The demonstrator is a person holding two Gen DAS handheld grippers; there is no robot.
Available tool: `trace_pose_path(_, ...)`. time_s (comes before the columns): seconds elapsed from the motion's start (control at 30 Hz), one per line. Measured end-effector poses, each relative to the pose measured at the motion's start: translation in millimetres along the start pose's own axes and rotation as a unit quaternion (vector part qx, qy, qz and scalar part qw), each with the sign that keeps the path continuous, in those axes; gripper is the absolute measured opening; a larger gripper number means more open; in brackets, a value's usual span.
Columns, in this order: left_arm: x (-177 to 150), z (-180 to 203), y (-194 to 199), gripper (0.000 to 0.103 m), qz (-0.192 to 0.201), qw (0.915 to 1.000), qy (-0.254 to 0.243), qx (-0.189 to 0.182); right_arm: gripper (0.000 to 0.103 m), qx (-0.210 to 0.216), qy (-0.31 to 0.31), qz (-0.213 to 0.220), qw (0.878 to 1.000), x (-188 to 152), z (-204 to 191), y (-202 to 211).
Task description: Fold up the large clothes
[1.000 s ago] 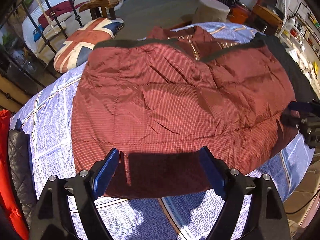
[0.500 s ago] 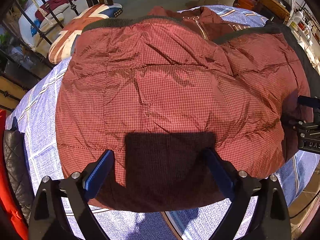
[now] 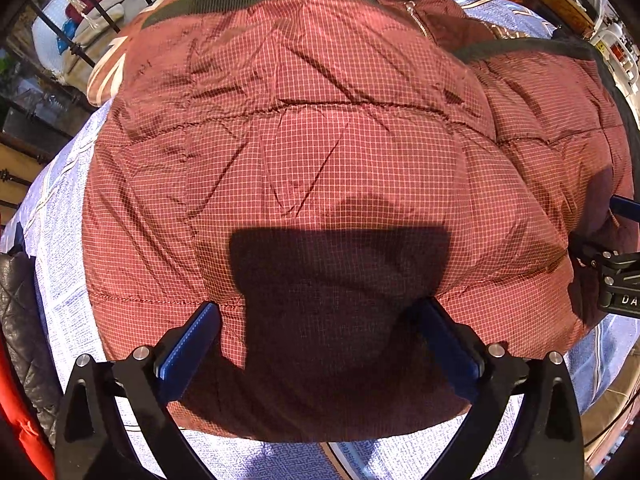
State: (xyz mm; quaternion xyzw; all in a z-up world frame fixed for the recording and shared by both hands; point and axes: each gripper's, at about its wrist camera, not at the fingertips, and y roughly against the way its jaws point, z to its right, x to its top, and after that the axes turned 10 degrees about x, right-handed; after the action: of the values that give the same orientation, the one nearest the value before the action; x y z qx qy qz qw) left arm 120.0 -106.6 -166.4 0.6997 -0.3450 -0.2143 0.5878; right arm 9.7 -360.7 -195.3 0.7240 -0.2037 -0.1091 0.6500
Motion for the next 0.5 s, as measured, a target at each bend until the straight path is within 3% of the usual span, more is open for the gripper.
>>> trace_pose_path(0.5,0.7,-2.0,-29.3,0.099,0.001,1.0000,0.003,-0.001,0.098,-0.015,-0.002,0.012,1.000,-0.7,-2.9,-15.1)
